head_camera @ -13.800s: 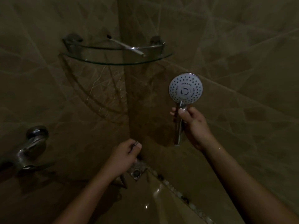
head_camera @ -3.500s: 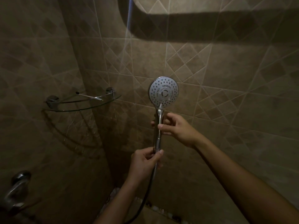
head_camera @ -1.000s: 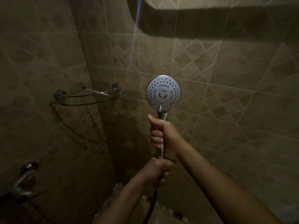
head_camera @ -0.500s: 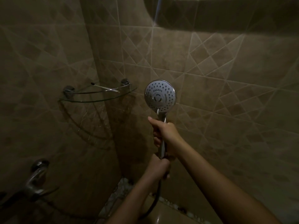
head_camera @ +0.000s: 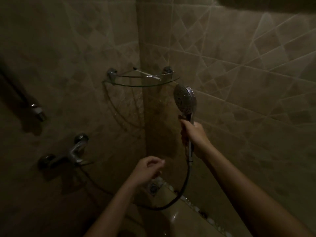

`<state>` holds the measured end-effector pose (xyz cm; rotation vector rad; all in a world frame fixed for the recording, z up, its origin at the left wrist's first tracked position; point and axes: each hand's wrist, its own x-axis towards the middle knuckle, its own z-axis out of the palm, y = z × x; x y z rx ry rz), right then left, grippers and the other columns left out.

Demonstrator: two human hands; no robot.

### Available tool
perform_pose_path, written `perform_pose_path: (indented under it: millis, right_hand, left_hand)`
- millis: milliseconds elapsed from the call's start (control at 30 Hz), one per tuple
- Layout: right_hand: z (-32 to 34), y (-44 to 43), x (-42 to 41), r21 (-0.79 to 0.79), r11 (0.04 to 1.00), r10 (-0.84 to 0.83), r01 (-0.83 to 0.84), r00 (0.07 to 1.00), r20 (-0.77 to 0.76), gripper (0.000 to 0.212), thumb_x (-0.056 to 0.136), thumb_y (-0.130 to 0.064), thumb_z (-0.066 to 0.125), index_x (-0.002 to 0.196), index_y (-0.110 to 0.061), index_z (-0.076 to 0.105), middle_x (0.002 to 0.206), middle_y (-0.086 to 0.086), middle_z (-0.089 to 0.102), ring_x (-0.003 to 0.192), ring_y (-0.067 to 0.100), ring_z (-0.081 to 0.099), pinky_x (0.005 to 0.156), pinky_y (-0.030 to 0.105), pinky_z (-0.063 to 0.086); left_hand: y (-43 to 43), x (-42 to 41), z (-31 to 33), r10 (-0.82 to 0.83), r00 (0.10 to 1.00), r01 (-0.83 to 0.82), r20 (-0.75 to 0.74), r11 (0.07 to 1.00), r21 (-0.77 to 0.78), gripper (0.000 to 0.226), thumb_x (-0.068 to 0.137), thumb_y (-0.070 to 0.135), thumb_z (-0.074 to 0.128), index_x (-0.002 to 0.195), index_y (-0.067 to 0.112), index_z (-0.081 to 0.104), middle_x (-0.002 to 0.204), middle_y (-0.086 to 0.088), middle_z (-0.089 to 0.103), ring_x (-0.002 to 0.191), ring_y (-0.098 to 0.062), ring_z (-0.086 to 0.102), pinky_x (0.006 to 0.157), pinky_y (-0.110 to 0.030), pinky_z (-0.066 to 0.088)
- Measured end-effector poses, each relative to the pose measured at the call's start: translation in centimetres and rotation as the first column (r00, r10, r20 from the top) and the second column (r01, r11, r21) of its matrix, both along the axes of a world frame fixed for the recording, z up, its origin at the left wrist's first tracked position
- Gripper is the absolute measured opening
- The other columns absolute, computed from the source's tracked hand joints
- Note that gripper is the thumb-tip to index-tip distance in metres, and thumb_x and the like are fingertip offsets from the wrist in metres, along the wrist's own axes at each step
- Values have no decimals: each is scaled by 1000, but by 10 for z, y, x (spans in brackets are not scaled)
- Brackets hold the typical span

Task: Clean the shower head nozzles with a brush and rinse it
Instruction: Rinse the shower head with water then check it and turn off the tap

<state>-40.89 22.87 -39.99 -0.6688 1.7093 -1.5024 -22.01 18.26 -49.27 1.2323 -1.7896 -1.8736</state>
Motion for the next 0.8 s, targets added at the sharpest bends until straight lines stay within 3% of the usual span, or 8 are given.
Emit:
perform_pose_path:
  millis: [133, 267, 333, 533, 633, 733, 800]
  right_hand:
    - [-11, 2, 0, 21, 997, 72, -72, 997, -11, 18, 98, -37, 53, 91, -21, 57, 72, -1, 58, 63, 13, 55, 57, 29, 42]
    - [-36, 0, -4, 28, 995, 90, -91, 996, 8, 24, 100, -42, 50, 103, -19, 54, 89, 4, 59, 78, 19, 58, 66, 35, 45]
    - [-52, 2, -6, 47, 993, 115, -112, 991, -70, 34, 101, -45, 48, 110, -13, 53, 96, 7, 60, 82, 20, 59, 71, 36, 46]
    - [-90, 5, -4, 70, 980, 197, -188, 968, -153, 28, 101, -40, 51, 88, -15, 53, 85, 12, 66, 73, 22, 64, 72, 41, 50]
    - [-109, -2, 0, 91, 980, 189, -176, 969, -159, 29, 99, -42, 54, 92, -13, 52, 87, 15, 63, 72, 24, 64, 70, 44, 52]
    - [-133, -17, 2, 139, 979, 171, -149, 972, -162, 40, 94, -48, 58, 101, -9, 54, 98, 19, 65, 87, 34, 67, 80, 54, 55]
    - [-153, -27, 4, 162, 977, 168, -139, 970, -176, 47, 87, -56, 59, 99, -11, 54, 97, 17, 64, 88, 34, 64, 78, 51, 55]
  left_hand:
    - [12, 38, -17, 245, 968, -248, 47, 964, 94, 19, 99, 19, 60, 100, 1, 67, 85, -11, 66, 59, -14, 61, 47, -20, 44]
    - [24, 72, -32, 442, 888, -456, 125, 882, 122, 19, 100, 23, 58, 104, 6, 66, 86, -6, 68, 53, -8, 62, 43, -15, 43]
    - [29, 87, -38, 517, 843, -534, 146, 836, 123, 18, 101, 25, 57, 102, 9, 66, 89, -8, 69, 57, -11, 63, 43, -16, 42]
    - [33, 121, -41, 619, 765, -639, 175, 764, 89, 21, 100, 32, 58, 99, 13, 66, 94, -7, 70, 67, -16, 66, 55, -23, 46]
    - [20, 132, -42, 648, 739, -669, 185, 738, 89, 21, 100, 36, 57, 92, 18, 65, 93, -5, 71, 71, -18, 69, 55, -24, 48]
    - [1, 139, -48, 674, 715, -696, 184, 711, 102, 23, 101, 37, 54, 91, 18, 62, 91, -4, 70, 73, -19, 69, 58, -27, 49]
    - [-13, 142, -56, 678, 711, -701, 188, 703, 117, 23, 102, 36, 52, 92, 18, 61, 89, -3, 68, 72, -19, 68, 59, -27, 49]
